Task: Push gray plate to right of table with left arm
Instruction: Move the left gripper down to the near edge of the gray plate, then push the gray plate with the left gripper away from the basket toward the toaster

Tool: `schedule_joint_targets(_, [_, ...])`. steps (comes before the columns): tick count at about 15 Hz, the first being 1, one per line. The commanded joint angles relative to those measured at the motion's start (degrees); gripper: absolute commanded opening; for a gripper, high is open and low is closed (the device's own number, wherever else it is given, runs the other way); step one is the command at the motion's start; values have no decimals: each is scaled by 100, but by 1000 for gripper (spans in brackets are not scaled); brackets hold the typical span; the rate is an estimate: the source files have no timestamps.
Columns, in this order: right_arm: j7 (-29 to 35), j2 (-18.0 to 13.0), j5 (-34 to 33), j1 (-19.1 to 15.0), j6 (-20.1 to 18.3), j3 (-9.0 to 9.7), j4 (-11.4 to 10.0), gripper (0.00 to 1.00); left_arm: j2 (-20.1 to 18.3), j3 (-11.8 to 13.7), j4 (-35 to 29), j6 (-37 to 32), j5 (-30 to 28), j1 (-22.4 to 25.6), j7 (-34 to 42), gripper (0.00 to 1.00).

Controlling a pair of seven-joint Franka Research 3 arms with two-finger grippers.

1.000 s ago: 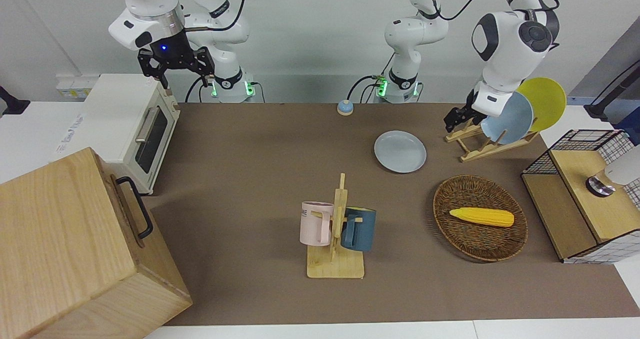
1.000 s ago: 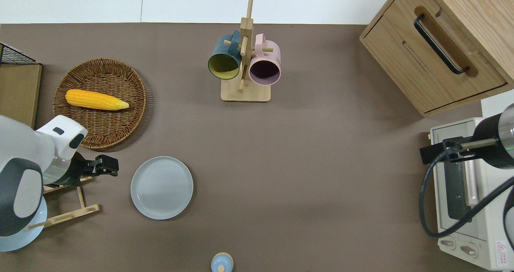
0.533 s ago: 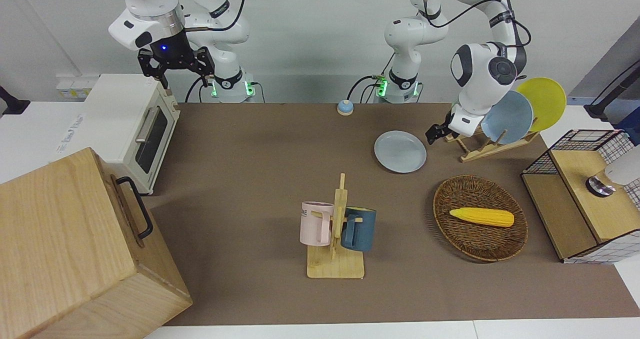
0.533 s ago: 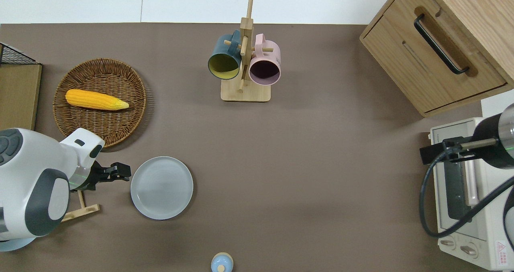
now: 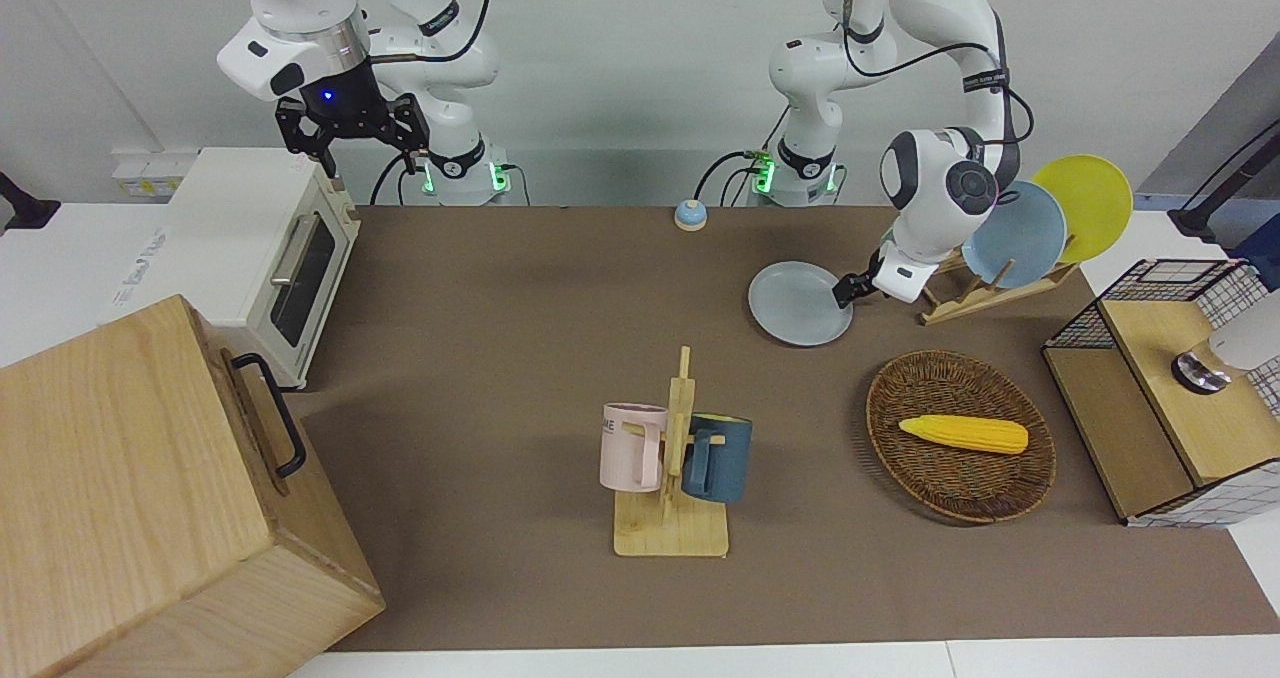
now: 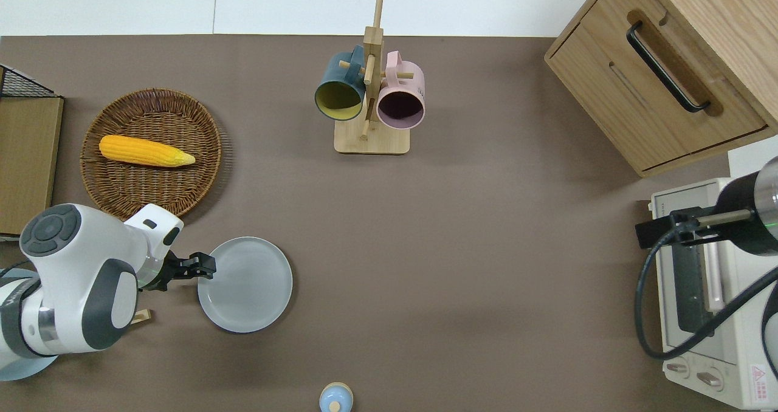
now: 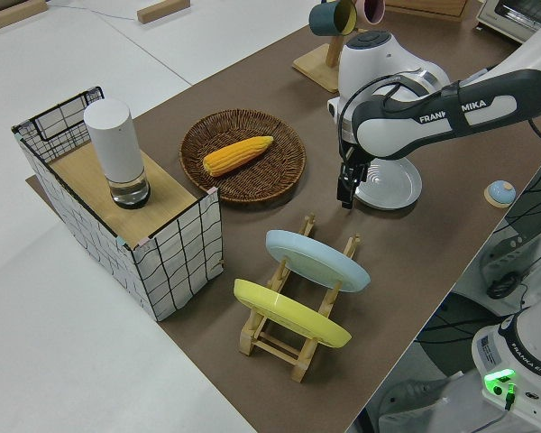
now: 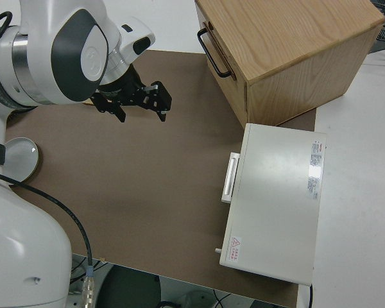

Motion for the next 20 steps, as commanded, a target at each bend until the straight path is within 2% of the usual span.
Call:
schedule_joint_targets(1, [-46,-59,11,-7,-24,0,-24,996,71,45,-159,200,-99,-177,210,877])
schedule_joint_targets(4, [-46,-59,11,-7,-24,0,-24,996,98,45,-221,227,-99,-203,474,793])
schedule_joint_targets(5, [-46,-59,3,-7,-24,0,-24,996,98,45,-238,227,-99,-194,475,734])
schedule_joint_targets(9, [-46,-59,11,-7,-24,0,-24,996,98,45,-247,235,-108,-150,545,266])
schedule_joint_targets(11, [-46,-59,11,-7,-24,0,-24,996,107,45,-247,236,-309,-159,545,44])
schedule_joint_targets(12, [-46,-59,11,-7,-24,0,-24,996,107,45,-238,270,-353,-168,545,0])
schedule_joint_targets(16, [-46,-59,11,-7,-24,0,-24,996,133,37,-212,358,-415,-247,536,0])
schedule_joint_targets(20, [-46,-59,11,-7,-24,0,-24,996,195,37,-168,394,-740,-589,502,0])
